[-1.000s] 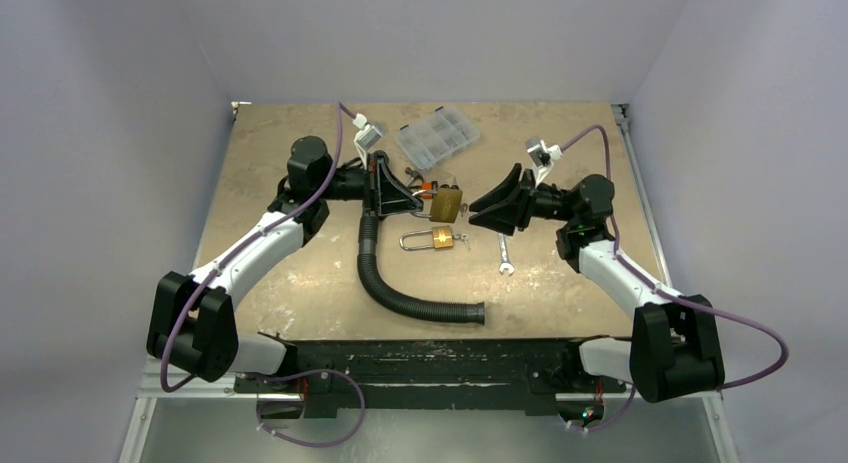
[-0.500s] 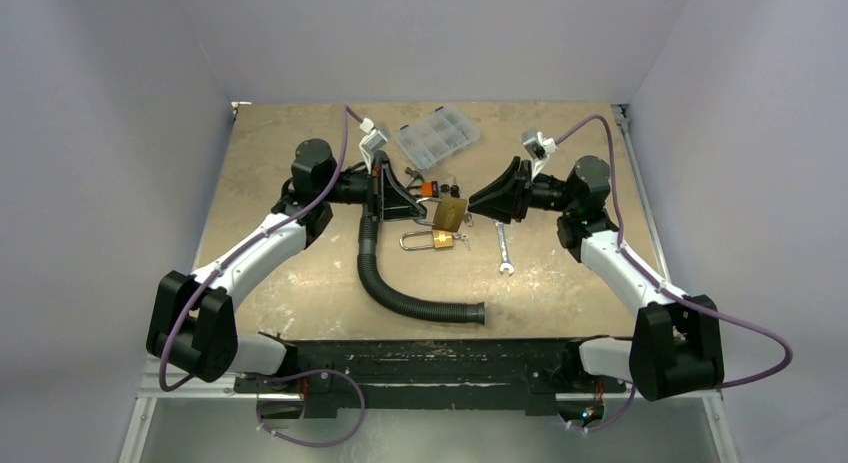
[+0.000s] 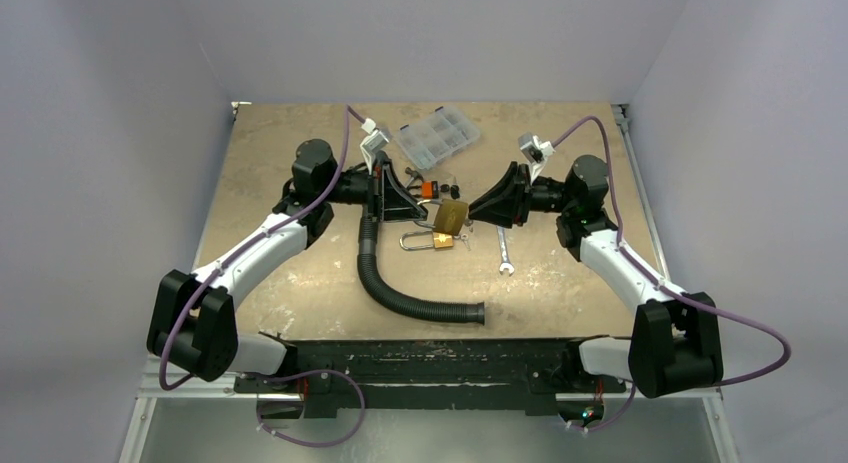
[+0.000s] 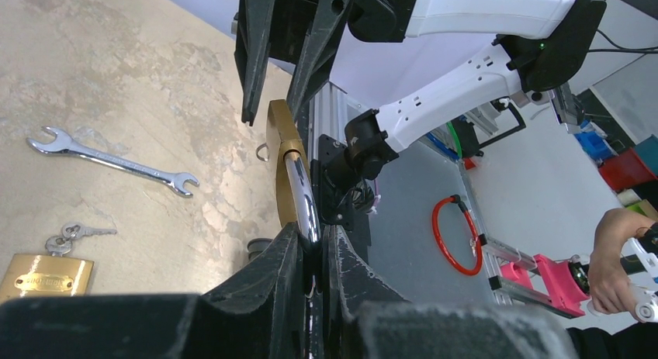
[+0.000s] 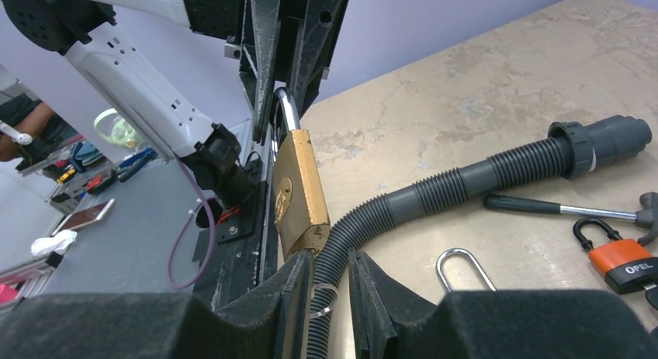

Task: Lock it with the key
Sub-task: Lock the lock.

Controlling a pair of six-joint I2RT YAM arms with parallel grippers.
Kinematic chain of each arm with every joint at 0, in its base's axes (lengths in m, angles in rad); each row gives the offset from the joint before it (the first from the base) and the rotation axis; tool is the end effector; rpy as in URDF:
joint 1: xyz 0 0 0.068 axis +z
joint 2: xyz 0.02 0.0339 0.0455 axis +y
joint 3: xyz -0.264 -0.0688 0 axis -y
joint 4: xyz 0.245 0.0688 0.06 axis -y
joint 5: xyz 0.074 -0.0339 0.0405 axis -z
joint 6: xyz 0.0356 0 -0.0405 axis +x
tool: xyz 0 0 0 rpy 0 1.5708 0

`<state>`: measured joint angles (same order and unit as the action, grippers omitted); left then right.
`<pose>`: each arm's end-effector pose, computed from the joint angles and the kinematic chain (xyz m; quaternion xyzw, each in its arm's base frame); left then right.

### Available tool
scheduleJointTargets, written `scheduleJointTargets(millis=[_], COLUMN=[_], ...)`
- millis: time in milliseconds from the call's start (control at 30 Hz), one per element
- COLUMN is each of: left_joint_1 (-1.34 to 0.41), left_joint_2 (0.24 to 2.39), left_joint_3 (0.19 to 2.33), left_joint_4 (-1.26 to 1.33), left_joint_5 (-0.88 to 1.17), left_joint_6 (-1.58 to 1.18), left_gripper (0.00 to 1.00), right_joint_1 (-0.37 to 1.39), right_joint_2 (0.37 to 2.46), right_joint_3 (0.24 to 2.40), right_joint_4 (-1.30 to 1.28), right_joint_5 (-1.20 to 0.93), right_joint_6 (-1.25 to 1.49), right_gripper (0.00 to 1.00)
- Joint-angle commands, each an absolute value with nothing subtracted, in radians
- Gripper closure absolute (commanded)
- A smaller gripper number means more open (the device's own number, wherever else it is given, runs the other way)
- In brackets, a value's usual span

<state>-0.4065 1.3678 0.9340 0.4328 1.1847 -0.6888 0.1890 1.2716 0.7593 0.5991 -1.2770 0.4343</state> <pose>0.2641 -0.1496 0.3235 0.3081 0.6366 -0.6425 0.2949 0.2579 0.0840 0.3053 -0.3696 0.5923 0.5648 0.4399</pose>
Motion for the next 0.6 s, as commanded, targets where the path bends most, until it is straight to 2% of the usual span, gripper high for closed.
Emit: scheduleJointTargets(millis=[0,200,433,567], left_joint_1=[-0.408,-0.411,-0.411,-0.412], left_joint_2=[1.356,1.359,1.359,1.359], left_joint_3=[0.956,0.955,0.958,0.959], left_joint_4=[0.564,0.571,0.58,0.588], left_joint_5=[1.192,1.192,1.19,1.19], left_joint_6=[-0.7,-0.707,-0.715,-0.721], left_gripper=[1.0,1.0,1.0,1.0], right_joint_1=[0.188,0.187,0.188,0.188], right_joint_2=[1.261,1.267,1.3,1.324], right_joint_3=[0.764,0.743,0.685,0.665], right_joint_4=[0.624,0.786,0.989,1.081], right_joint_5=[-1.33,-1.335,-1.324,-1.326], right_joint_6=[0.448,0.573,0.786,0.851], right_gripper=[0.68,0.63,0.7,0.66])
